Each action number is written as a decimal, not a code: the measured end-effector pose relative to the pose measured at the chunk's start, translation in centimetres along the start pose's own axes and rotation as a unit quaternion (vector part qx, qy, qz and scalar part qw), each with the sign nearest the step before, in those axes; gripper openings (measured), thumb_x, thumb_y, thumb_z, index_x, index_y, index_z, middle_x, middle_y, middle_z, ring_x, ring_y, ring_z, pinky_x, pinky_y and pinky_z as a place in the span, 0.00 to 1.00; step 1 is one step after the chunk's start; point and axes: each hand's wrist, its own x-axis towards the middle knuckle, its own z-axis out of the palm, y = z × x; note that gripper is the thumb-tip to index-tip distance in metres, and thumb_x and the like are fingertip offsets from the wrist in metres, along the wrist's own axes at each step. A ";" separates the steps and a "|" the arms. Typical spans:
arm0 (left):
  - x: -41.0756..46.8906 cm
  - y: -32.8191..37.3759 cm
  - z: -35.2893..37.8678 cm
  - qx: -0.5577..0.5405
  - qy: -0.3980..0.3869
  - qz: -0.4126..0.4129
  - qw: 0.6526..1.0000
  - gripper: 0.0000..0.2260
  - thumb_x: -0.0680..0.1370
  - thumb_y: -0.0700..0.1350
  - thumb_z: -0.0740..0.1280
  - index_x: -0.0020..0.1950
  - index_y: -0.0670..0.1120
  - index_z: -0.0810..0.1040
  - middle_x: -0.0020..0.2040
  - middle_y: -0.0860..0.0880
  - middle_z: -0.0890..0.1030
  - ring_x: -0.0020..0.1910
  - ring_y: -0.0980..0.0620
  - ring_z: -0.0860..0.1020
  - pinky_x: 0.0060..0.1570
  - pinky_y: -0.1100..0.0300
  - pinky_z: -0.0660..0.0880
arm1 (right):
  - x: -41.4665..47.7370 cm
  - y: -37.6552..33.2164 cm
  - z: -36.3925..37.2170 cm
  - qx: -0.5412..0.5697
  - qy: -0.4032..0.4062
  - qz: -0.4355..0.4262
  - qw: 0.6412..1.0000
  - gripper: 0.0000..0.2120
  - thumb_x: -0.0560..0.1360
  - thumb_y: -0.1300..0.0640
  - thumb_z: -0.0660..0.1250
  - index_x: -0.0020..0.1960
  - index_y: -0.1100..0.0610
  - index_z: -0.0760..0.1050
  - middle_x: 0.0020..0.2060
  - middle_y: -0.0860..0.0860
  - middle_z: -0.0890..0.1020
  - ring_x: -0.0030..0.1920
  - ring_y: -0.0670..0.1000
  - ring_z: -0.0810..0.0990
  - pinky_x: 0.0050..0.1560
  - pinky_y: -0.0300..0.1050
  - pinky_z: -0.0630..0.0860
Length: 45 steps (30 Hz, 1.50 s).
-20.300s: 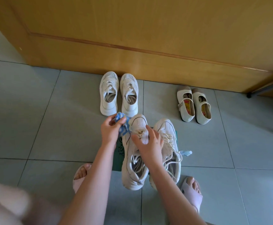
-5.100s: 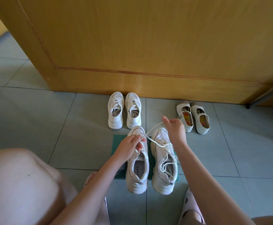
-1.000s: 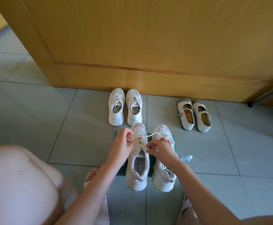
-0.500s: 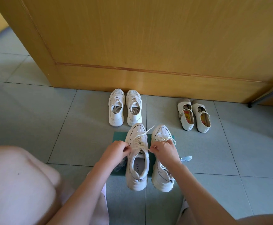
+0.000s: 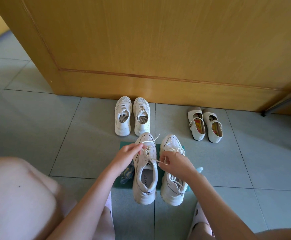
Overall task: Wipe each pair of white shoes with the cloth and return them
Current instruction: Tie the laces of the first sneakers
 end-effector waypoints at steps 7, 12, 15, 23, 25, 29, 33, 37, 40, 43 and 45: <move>0.2 0.3 1.3 -0.065 0.020 0.020 0.998 0.10 0.81 0.47 0.59 0.50 0.49 0.81 0.48 0.50 0.84 0.50 0.57 0.81 0.51 0.70 0.74 | 0.9 -1.6 0.3 0.156 0.061 0.025 0.985 0.06 0.72 0.52 0.67 0.43 0.55 0.74 0.32 0.48 0.75 0.32 0.46 0.70 0.37 0.42 0.70; 0.7 -0.1 1.8 -0.005 -0.010 0.027 1.000 0.12 0.82 0.43 0.57 0.54 0.40 0.79 0.39 0.53 0.79 0.38 0.62 0.76 0.47 0.68 0.70 | 1.9 -2.3 0.3 0.227 0.091 0.031 0.969 0.07 0.73 0.51 0.67 0.41 0.54 0.74 0.27 0.47 0.73 0.29 0.46 0.68 0.32 0.42 0.66; 1.0 0.0 2.1 0.015 -0.028 0.027 0.999 0.13 0.82 0.44 0.57 0.49 0.36 0.76 0.36 0.54 0.76 0.39 0.58 0.74 0.49 0.62 0.68 | 2.6 -2.7 0.2 0.246 0.110 0.043 0.962 0.07 0.74 0.52 0.67 0.42 0.55 0.75 0.26 0.46 0.71 0.27 0.46 0.66 0.29 0.37 0.64; 1.2 0.6 2.6 0.109 -0.067 0.053 0.990 0.07 0.79 0.48 0.63 0.57 0.53 0.74 0.47 0.59 0.80 0.48 0.64 0.77 0.48 0.72 0.71 | 4.1 -3.8 0.1 0.327 0.128 0.046 0.935 0.08 0.71 0.54 0.71 0.43 0.58 0.78 0.34 0.50 0.82 0.32 0.44 0.77 0.34 0.35 0.74; 1.2 0.5 2.6 0.116 -0.029 0.060 0.991 0.08 0.80 0.50 0.61 0.47 0.49 0.76 0.37 0.56 0.78 0.38 0.61 0.76 0.43 0.66 0.70 | 4.2 -3.7 0.0 0.345 0.122 0.038 0.930 0.08 0.72 0.53 0.71 0.44 0.59 0.79 0.34 0.50 0.82 0.31 0.42 0.77 0.33 0.32 0.73; 1.4 0.2 2.5 0.089 -0.007 0.046 0.995 0.12 0.82 0.48 0.58 0.43 0.48 0.77 0.34 0.54 0.78 0.35 0.61 0.75 0.44 0.63 0.69 | 4.0 -2.9 -0.3 0.280 0.120 0.005 0.953 0.05 0.76 0.58 0.65 0.49 0.58 0.79 0.39 0.48 0.79 0.36 0.40 0.75 0.36 0.26 0.69; 1.7 0.3 2.5 0.068 -0.005 0.026 0.997 0.14 0.81 0.51 0.57 0.39 0.50 0.75 0.35 0.52 0.77 0.38 0.55 0.75 0.44 0.62 0.69 | 3.6 -1.7 -0.4 0.203 0.085 -0.024 0.975 0.05 0.74 0.59 0.68 0.50 0.54 0.79 0.42 0.44 0.74 0.39 0.40 0.73 0.38 0.27 0.70; 1.5 0.4 2.6 0.046 -0.011 0.021 0.999 0.15 0.81 0.50 0.58 0.38 0.47 0.76 0.32 0.55 0.78 0.33 0.62 0.75 0.42 0.66 0.69 | 3.6 -1.2 -0.4 0.175 0.083 -0.041 0.980 0.04 0.73 0.56 0.70 0.46 0.54 0.77 0.41 0.46 0.75 0.38 0.41 0.71 0.40 0.34 0.69; 1.5 0.4 2.5 -0.005 -0.010 0.015 1.000 0.15 0.80 0.50 0.60 0.48 0.40 0.80 0.36 0.51 0.82 0.37 0.58 0.79 0.45 0.66 0.73 | 3.8 -1.2 -0.4 0.188 0.075 -0.022 0.979 0.05 0.73 0.55 0.69 0.44 0.54 0.75 0.40 0.49 0.76 0.36 0.43 0.71 0.37 0.33 0.68; 1.4 0.2 2.2 -0.056 0.019 0.018 0.998 0.13 0.79 0.48 0.62 0.51 0.41 0.80 0.37 0.49 0.84 0.37 0.58 0.81 0.40 0.72 0.73 | 3.6 -1.2 0.0 0.262 0.073 0.035 0.962 0.06 0.75 0.54 0.67 0.46 0.56 0.75 0.37 0.50 0.77 0.35 0.46 0.72 0.36 0.35 0.68; 1.5 0.0 2.2 -0.082 0.025 0.014 0.996 0.11 0.79 0.48 0.64 0.52 0.42 0.81 0.39 0.47 0.84 0.39 0.56 0.82 0.40 0.72 0.73 | 3.3 -1.2 0.4 0.310 0.080 0.060 0.945 0.05 0.77 0.55 0.65 0.47 0.57 0.74 0.36 0.49 0.77 0.34 0.46 0.73 0.35 0.35 0.70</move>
